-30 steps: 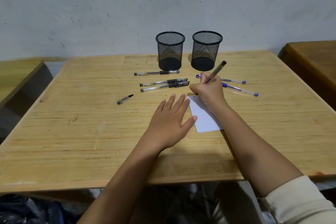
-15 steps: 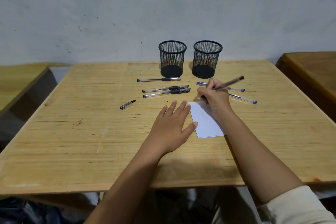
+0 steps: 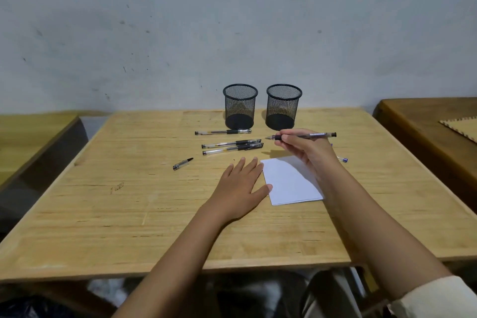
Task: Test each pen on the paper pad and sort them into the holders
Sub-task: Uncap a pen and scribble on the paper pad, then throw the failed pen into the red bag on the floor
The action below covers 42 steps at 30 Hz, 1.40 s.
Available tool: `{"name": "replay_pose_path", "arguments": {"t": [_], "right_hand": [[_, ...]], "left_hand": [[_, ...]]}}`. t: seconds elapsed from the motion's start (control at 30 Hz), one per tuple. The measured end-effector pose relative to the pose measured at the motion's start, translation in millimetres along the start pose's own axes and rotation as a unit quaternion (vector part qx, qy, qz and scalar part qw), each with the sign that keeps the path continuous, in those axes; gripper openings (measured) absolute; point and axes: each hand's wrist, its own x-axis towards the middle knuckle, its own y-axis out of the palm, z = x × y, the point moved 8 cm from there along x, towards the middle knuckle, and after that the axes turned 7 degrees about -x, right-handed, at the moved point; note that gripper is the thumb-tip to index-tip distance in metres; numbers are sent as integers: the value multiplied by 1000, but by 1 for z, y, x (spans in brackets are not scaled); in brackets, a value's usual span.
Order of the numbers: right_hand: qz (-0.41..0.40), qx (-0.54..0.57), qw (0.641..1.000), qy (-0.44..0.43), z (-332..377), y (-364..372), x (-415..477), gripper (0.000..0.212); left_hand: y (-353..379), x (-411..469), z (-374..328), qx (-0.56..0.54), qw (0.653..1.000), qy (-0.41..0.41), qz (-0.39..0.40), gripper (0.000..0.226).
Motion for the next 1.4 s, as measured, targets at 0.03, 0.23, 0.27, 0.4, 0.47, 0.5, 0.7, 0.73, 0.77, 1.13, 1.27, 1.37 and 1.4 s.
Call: {"name": "replay_pose_path", "arguments": {"t": [0.03, 0.23, 0.27, 0.4, 0.47, 0.5, 0.7, 0.73, 0.77, 1.13, 1.27, 1.37, 1.4], "right_hand": [[1, 2, 1000, -3, 3, 0, -2, 15], [10, 11, 1000, -1, 16, 2, -10, 13], [12, 13, 1000, 1, 17, 3, -10, 12], [18, 13, 1000, 3, 19, 5, -14, 11], [19, 9, 1000, 6, 18, 8, -16, 12], [21, 7, 1000, 9, 17, 10, -16, 13], [34, 10, 999, 23, 14, 22, -24, 12], [35, 10, 999, 26, 13, 23, -25, 12], [36, 10, 999, 28, 13, 24, -27, 13], [45, 16, 999, 17, 25, 32, -53, 10], [24, 9, 1000, -5, 41, 11, -67, 10], [-2, 13, 1000, -20, 55, -11, -81, 8], [-14, 18, 999, -25, 59, -19, -84, 7]], "left_hand": [[-1, 0, -1, -11, 1000, 1, 3, 61], [-25, -17, 7, -132, 990, 0, -41, 62], [-36, -23, 15, -136, 987, -10, -79, 61], [-88, -49, 73, -125, 949, -103, -270, 49], [-97, -54, 103, -103, 939, -149, -291, 44], [-97, -54, 113, -90, 941, -160, -284, 40], [-92, -47, 126, -54, 948, -140, -281, 26], [-93, -47, 125, -64, 945, -139, -288, 23], [-94, -47, 124, -80, 943, -138, -293, 21], [-91, -35, 22, -437, 866, 2, -241, 15], [-89, -27, -16, -492, 842, 47, -214, 19], [-86, -21, -46, -515, 832, 84, -187, 19], [-84, -19, -54, -521, 829, 94, -182, 19]]}}
